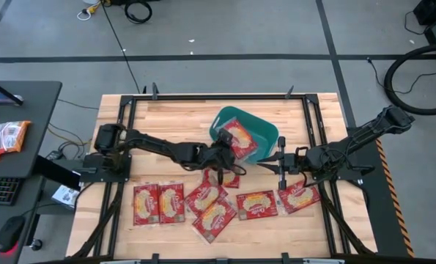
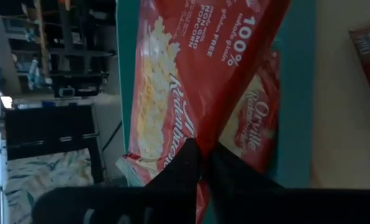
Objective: Sort popcorn bags into baskets
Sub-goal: Put the red popcorn bag into the green bin
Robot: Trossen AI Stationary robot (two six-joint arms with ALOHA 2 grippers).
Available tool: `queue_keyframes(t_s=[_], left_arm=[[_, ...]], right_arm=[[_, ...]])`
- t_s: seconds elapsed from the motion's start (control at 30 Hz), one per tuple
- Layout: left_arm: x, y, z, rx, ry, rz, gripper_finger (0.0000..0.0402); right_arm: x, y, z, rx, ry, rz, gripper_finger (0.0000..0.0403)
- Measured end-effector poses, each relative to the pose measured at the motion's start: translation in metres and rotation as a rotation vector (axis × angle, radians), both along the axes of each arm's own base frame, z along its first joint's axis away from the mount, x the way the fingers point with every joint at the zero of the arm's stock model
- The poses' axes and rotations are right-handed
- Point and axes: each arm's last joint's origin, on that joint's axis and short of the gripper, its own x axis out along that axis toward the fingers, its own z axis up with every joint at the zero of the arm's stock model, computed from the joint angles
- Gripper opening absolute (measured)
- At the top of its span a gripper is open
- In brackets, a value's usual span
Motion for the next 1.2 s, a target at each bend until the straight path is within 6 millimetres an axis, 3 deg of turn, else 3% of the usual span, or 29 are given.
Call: queue_keyframes(t_s=[0.3, 0.5, 0.67, 0.83, 1.0, 1.2], left_arm=[[0.029, 0.021, -0.016, -0.041, 0.057, 0.063, 0.0019], [0.035, 0.029, -0.026, -0.059, 0.059, 0.090, 0.0021], [0.036, 0.028, -0.025, -0.079, 0.035, 0.100, 0.0083], [0.035, 0.018, -0.026, -0.117, 0.034, 0.085, 0.0141], [0.024, -0.005, -0.011, -0.155, 0.057, 0.043, 0.0154], [0.004, -0.032, 0.018, -0.490, 0.045, 0.015, 0.0145]], right_arm=[[0.000, 0.000, 0.000, -0.002, -0.001, -0.002, 0.0041], [0.000, 0.000, -0.001, -0.003, 0.005, -0.001, 0.0041], [0.000, 0.000, -0.001, -0.004, 0.005, -0.001, 0.0041], [0.000, 0.000, -0.001, 0.004, 0.005, -0.001, 0.0041], [0.000, 0.000, -0.001, 0.005, 0.007, 0.000, 0.0041], [0.000, 0.000, -0.002, 0.021, 0.013, 0.005, 0.0041]])
